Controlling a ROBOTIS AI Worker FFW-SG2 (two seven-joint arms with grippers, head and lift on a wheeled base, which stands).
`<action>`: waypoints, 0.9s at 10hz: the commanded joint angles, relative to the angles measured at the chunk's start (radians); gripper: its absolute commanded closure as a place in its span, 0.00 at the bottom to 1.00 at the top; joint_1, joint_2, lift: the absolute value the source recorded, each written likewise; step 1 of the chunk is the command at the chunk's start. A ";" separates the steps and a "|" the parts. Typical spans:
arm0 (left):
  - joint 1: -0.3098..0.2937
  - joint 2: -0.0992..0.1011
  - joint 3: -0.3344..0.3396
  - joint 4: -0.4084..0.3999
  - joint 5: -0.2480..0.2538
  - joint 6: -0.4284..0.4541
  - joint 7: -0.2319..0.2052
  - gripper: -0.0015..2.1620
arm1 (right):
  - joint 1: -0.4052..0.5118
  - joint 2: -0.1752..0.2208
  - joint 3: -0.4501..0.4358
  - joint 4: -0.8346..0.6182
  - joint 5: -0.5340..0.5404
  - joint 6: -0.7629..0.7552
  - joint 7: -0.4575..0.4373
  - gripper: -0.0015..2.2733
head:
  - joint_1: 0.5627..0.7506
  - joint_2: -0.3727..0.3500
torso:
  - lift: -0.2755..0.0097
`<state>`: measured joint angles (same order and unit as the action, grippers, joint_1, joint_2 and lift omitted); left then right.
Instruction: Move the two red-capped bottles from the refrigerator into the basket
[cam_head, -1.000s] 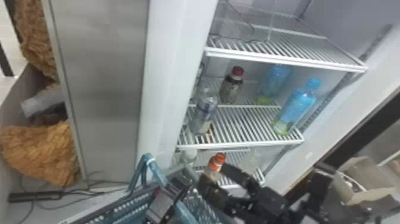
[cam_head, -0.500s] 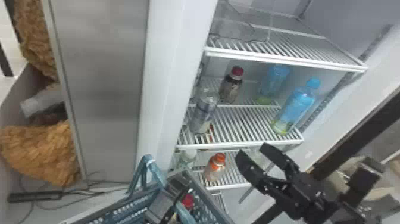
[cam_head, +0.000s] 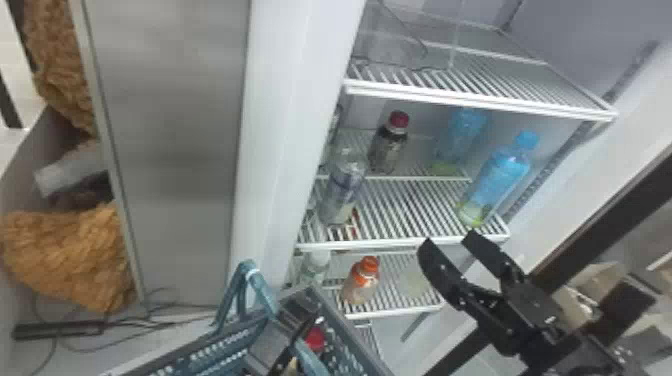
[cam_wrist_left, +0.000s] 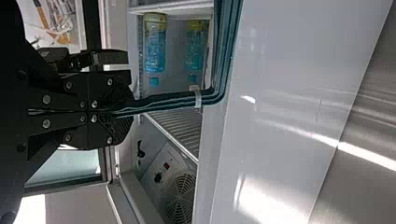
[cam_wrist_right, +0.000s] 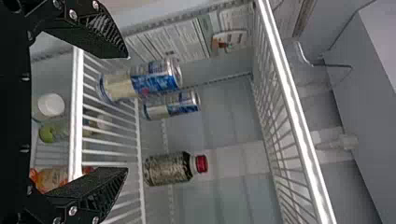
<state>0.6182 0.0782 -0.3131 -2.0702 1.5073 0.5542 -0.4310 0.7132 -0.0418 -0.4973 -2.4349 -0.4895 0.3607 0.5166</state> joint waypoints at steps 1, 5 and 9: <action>-0.002 0.000 0.000 0.000 0.000 -0.002 0.000 0.56 | -0.028 0.000 -0.005 0.033 0.013 -0.037 -0.013 0.07 | 0.70 0.03 | 0.97; -0.002 0.000 0.000 0.002 0.004 -0.004 0.000 0.56 | -0.154 -0.004 -0.009 0.146 0.065 -0.086 -0.043 0.07 | 0.70 0.03 | 0.97; -0.007 0.000 -0.002 0.002 0.006 -0.004 0.000 0.56 | -0.276 -0.010 -0.005 0.267 0.107 -0.108 -0.063 0.07 | 0.70 0.03 | 0.97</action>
<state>0.6115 0.0787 -0.3150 -2.0657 1.5155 0.5498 -0.4310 0.4582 -0.0500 -0.5033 -2.1896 -0.3895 0.2585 0.4531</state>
